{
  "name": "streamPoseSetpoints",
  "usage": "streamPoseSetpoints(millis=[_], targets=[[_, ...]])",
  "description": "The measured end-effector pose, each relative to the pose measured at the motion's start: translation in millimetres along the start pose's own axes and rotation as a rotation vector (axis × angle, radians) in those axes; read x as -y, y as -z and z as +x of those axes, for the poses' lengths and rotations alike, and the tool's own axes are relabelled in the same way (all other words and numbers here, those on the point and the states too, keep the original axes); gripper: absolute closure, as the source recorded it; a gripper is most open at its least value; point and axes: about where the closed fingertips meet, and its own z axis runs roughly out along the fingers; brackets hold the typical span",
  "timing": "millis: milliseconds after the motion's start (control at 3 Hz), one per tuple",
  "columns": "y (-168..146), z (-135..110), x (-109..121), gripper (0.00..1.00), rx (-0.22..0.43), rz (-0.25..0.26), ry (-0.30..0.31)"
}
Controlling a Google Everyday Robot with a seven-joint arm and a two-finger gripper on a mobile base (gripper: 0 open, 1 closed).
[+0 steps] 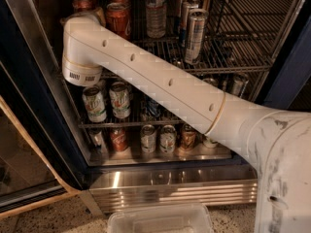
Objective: Pick coke can from top shelf of fridge
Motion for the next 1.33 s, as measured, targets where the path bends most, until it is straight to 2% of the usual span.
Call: streamPoseSetpoints(millis=[667,1000,1333], targets=[[-20.5,0.8,5.7,0.39,0.009,0.004,0.001],[-42.7,1.4,2.8,0.39,0.006,-0.027,0.008],[-45.4,3.7,3.7,0.38,0.003,-0.024,0.004]])
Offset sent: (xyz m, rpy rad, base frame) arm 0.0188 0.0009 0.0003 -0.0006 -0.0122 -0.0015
